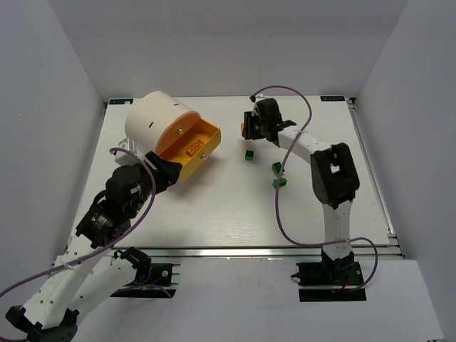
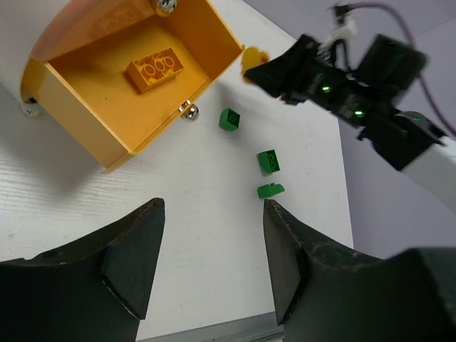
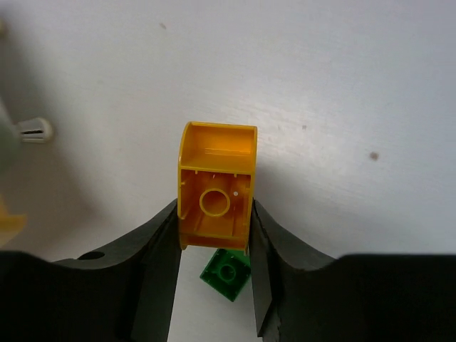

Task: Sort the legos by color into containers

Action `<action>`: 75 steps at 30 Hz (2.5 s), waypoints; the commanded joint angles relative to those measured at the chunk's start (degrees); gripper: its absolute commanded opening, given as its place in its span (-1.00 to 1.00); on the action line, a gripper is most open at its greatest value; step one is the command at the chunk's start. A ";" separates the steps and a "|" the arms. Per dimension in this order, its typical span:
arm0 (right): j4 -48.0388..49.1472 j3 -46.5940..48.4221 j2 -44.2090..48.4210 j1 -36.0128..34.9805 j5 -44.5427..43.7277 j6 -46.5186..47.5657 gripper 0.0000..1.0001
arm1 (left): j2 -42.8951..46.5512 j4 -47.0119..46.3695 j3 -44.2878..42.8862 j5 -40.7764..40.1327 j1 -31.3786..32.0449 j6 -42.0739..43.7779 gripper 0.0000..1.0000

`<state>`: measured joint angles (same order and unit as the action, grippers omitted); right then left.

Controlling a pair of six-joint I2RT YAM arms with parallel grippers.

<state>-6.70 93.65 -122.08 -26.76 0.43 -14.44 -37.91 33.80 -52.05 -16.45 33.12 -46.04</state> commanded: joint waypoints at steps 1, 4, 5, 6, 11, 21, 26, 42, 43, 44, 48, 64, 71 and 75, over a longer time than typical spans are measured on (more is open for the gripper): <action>16.25 -5.64 10.97 0.48 6.84 12.75 -1.00 | 1.08 -3.03 2.21 2.29 0.19 -2.21 0.34; 17.68 -8.21 17.30 0.57 15.87 17.59 -1.00 | 1.44 -4.27 4.59 3.44 0.19 -3.26 0.34; 17.51 -8.48 18.10 0.31 18.88 18.47 -1.00 | 1.52 -4.53 5.46 3.53 0.19 -3.44 0.34; 17.42 -8.65 18.89 0.22 22.22 19.87 -1.00 | 1.61 -4.71 5.73 3.44 0.19 -3.88 0.34; 14.96 -5.95 18.81 -0.92 38.68 21.56 -1.00 | 2.58 -4.97 7.40 3.00 0.19 -4.49 0.34; 10.92 6.09 12.22 -7.60 41.68 26.65 -0.96 | 5.30 -5.68 12.59 4.50 0.71 -7.83 0.33; 6.79 10.15 8.70 -10.59 40.09 28.76 -0.49 | 6.09 -4.97 13.38 4.32 0.71 -8.45 0.34; 9.56 6.04 14.12 -10.07 36.76 20.69 -0.54 | 2.24 -12.25 16.46 8.27 0.71 -7.93 -0.62; 11.51 4.02 15.98 -9.37 35.71 18.15 -0.93 | 1.10 -12.88 16.20 9.67 0.71 -7.40 -0.69; 13.45 1.65 17.65 -9.27 34.39 16.91 -1.00 | -1.70 -13.41 15.93 10.46 0.71 -6.18 -0.80; 16.90 -9.16 25.03 -5.86 29.55 11.19 -1.00 | -11.20 -14.91 12.34 14.07 0.71 -1.52 -0.89; 16.19 -28.07 37.79 4.35 25.94 6.70 -1.00 | -40.21 -2.78 -10.26 -9.56 1.77 16.93 -0.53; 15.66 -28.52 37.97 5.40 26.12 6.96 -1.00 | -45.14 -1.72 -12.19 -17.73 1.77 19.59 0.06; 15.66 -28.96 37.97 5.76 26.47 6.97 -1.00 | -45.85 -3.39 -11.93 -19.59 1.77 19.59 0.26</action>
<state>6.63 65.21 -85.76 -21.37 26.92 -7.18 -84.58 30.46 -62.24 -30.52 35.05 -27.51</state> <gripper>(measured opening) 0.013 0.616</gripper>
